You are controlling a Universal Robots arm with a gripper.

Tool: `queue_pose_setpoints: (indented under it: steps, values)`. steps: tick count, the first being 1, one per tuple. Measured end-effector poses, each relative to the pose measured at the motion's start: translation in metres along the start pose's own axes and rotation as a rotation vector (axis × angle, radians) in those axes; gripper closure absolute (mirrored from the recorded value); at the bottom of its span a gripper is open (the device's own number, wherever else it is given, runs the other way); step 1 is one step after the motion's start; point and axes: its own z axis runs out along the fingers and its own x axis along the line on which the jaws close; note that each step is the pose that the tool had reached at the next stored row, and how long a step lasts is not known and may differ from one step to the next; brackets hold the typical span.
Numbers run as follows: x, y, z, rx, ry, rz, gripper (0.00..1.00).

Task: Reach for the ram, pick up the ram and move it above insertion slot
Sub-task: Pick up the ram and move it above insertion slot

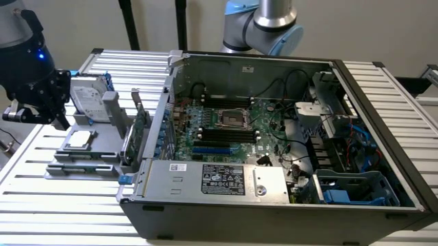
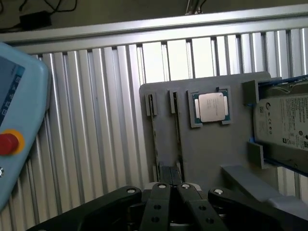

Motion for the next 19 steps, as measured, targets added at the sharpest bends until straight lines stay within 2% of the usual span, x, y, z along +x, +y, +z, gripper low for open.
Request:
queue_pose_setpoints:
  steps: [3,5,7,8,19]
  values:
    - [0.0,0.0002,0.0001,0.0034,-0.0004,-0.003,0.88]
    - [0.0,0.0004,0.0001,0.0037,-0.0002,-0.007,0.76]
    - [0.0,0.0007,0.0006,0.0037,0.0,-0.013,0.76]
    - [0.0,0.0008,0.0015,0.0039,-0.0001,-0.017,0.69]
    - [0.0,0.001,0.0209,0.0038,0.0015,-0.07,0.69]
